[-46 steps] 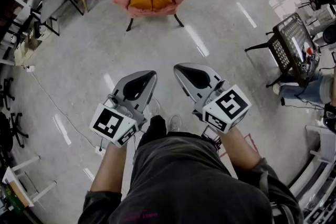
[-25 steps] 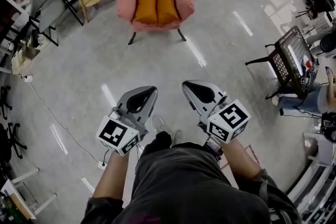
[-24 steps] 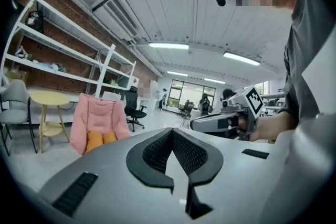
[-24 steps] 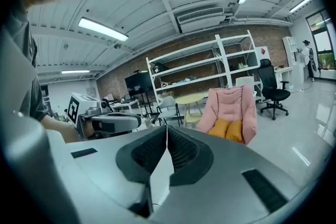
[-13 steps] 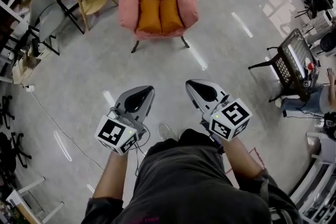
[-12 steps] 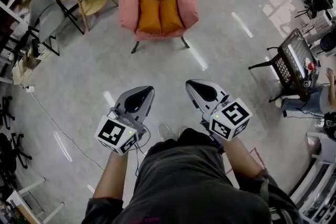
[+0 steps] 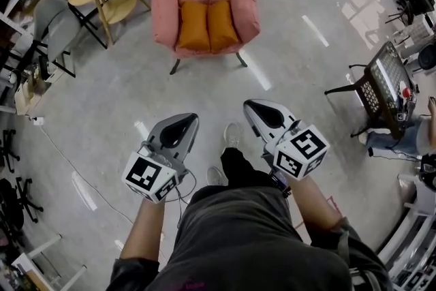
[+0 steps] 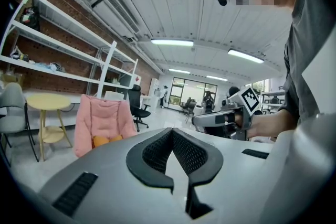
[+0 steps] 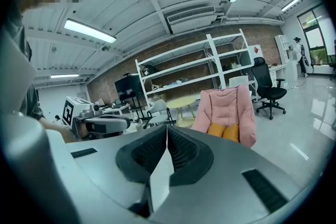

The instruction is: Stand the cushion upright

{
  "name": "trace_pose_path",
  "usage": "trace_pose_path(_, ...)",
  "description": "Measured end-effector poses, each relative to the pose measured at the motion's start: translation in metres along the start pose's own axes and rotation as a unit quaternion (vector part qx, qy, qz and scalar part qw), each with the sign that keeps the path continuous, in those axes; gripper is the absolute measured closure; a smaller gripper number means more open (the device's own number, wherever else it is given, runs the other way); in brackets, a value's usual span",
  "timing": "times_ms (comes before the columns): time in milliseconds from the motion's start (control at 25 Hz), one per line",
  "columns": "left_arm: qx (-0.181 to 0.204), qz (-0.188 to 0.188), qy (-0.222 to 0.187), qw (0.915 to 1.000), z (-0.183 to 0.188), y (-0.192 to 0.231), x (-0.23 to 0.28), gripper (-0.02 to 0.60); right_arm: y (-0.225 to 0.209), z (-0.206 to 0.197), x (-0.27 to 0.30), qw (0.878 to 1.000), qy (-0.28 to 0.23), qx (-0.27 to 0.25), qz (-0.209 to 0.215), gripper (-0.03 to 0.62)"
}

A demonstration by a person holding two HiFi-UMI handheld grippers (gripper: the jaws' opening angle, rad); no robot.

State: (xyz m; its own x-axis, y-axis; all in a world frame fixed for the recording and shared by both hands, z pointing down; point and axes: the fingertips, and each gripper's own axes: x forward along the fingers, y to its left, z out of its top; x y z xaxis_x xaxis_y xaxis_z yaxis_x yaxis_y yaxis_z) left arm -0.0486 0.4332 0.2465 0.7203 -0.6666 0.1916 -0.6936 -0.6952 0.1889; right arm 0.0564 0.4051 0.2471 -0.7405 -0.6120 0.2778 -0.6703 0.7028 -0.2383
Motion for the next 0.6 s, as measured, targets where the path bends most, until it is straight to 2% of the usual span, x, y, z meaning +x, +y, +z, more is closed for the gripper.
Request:
trace_pose_path(200,-0.010,0.012,0.006,0.9999,0.002,0.026,0.034,0.571,-0.036,0.007,0.027,1.000,0.006,0.008,0.013,0.577)
trace_pose_path(600,-0.020,0.036,0.026,0.9988,0.019,0.079,0.121,0.571,-0.134,0.024,0.074,0.999,0.029,0.014,0.029,0.577)
